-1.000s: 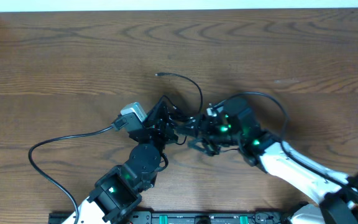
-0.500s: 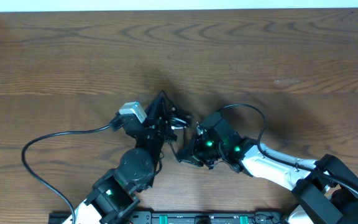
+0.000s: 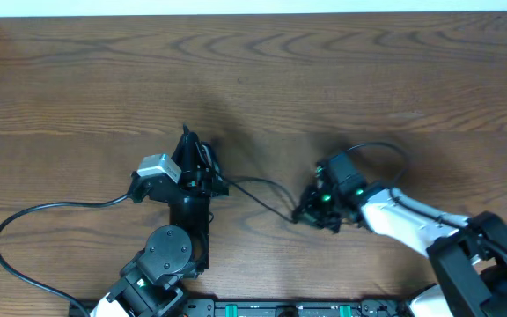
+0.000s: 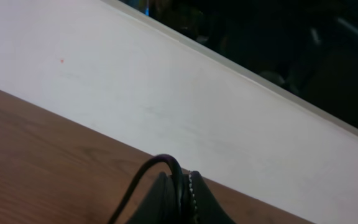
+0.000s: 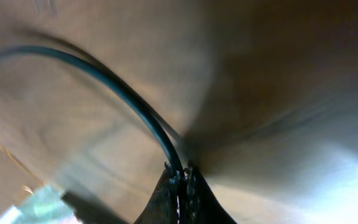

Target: Untangle cables

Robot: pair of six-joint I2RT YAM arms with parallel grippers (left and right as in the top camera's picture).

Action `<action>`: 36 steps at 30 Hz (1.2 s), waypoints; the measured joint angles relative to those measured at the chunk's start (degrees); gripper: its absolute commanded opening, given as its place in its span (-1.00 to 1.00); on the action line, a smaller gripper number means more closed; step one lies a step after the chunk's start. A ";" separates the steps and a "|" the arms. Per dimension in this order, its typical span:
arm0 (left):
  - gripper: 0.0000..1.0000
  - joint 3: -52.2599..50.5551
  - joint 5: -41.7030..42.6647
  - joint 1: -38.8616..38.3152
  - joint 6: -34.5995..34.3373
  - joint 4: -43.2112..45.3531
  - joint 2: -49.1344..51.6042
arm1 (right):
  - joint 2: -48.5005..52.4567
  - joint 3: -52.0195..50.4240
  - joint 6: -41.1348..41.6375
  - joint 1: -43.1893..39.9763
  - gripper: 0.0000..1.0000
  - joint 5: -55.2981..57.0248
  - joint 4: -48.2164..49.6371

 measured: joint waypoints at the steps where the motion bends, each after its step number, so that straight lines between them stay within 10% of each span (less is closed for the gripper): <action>1: -0.85 -0.02 -0.33 0.00 0.48 -0.07 0.02 | -0.07 0.09 -1.36 -2.19 -0.96 -0.09 -0.87; 15: -0.85 -0.04 7.76 0.07 0.87 0.35 0.07 | -3.78 0.24 -13.07 -19.91 -0.20 3.23 -5.57; 20: -0.85 -0.02 10.86 0.07 0.87 -2.08 0.11 | -11.82 -0.46 -17.57 -24.94 0.99 8.85 -9.05; 36: -0.85 0.00 17.77 0.04 0.94 -6.14 11.30 | -29.79 -0.50 -26.53 -25.14 0.99 -0.37 -9.35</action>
